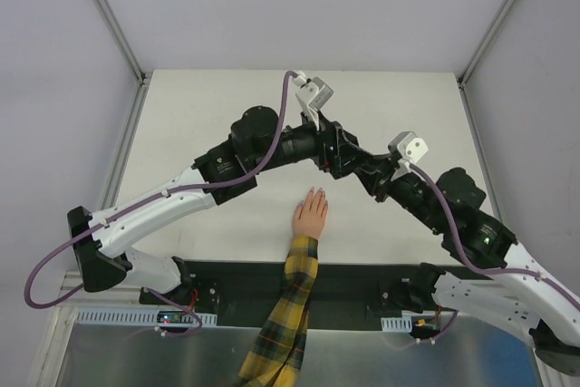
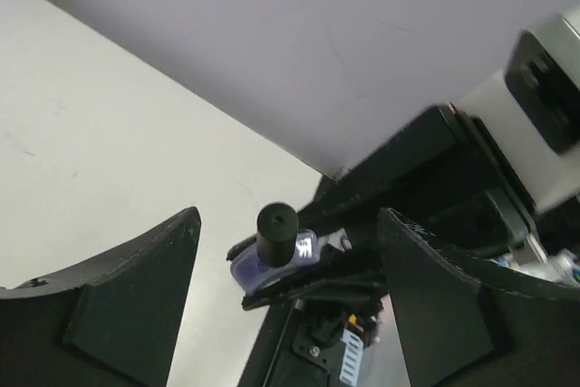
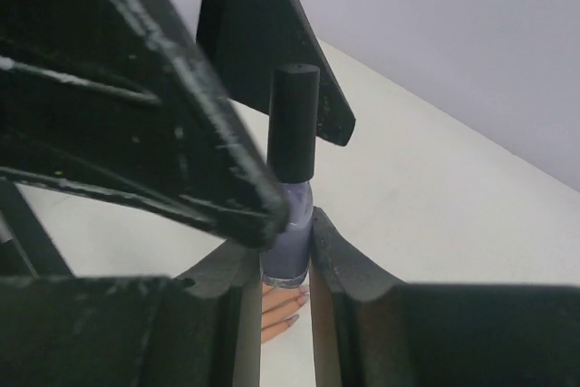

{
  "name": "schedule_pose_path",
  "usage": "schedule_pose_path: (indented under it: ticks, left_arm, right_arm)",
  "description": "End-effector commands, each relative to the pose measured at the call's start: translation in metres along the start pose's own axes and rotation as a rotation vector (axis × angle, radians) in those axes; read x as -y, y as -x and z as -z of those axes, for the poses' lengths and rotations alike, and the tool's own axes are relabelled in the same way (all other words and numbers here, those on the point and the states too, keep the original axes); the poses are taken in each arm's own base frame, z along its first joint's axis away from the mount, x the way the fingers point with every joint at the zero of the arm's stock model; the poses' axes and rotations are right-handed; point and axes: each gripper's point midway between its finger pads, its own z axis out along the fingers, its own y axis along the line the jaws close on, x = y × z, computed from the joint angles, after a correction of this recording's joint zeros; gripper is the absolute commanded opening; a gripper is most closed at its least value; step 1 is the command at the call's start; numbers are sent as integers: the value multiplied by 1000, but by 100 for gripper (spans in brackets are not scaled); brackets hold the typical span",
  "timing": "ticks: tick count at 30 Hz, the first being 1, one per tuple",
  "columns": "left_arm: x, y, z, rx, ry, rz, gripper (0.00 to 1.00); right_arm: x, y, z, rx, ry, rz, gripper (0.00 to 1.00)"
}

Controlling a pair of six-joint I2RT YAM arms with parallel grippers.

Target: Paint the nails

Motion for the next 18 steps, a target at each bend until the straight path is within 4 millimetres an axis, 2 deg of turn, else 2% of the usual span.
schedule_pose_path:
  ticks: [1,3,4,5,7,9,18]
  left_arm:
    - [50,31,33,125,-324,-48,79]
    - [50,36,41,137,-392,2,80]
    - [54,26,46,95,-459,5,80]
    - [59,32,50,118,-502,-6,77]
    - [56,28,53,97,-538,28,72]
    - [63,25,57,81,-606,35,59]
    - [72,16,62,22,-699,60,45]
  right_arm:
    - [-29,18,14,60,222,-74,0]
    - [-49,22,23,60,357,-121,0]
    - [-47,23,24,60,365,-158,0]
    - [-50,23,26,60,391,-174,0]
    - [-57,27,32,74,457,-190,0]
    - [-64,28,38,73,520,-219,0]
    - [-62,33,34,89,533,-271,0]
